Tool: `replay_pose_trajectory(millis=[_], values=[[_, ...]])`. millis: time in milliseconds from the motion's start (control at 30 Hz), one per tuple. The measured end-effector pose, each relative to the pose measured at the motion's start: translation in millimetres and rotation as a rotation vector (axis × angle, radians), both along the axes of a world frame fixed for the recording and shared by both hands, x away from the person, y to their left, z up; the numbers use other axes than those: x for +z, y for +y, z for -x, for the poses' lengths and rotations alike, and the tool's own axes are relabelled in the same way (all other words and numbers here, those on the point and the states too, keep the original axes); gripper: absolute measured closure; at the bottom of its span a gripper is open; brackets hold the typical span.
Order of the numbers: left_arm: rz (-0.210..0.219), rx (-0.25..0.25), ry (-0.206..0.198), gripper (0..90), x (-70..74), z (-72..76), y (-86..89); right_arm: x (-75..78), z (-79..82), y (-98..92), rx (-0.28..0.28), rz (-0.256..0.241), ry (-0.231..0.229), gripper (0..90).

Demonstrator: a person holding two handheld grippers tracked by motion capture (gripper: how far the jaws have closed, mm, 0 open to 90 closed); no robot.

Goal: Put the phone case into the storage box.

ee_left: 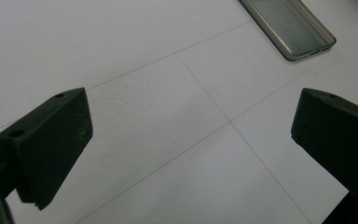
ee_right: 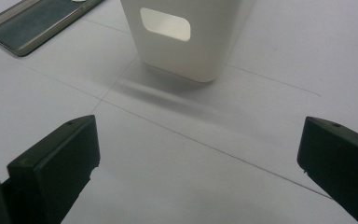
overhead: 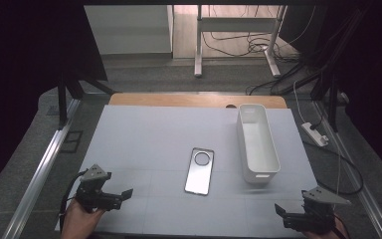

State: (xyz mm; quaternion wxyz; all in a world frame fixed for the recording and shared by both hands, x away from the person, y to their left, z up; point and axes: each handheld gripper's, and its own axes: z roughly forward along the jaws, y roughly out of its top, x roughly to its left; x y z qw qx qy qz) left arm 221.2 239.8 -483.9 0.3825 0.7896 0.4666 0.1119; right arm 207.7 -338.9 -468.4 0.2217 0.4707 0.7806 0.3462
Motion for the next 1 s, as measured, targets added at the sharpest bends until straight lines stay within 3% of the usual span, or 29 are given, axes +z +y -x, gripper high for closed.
replay_pose_trajectory(millis=[1000], values=[[-0.08, -0.119, 0.034, 0.0, 9.9, -43.6, -33.6, -0.3, -0.7, -0.2, 0.0, 0.0, 0.003, 0.0]])
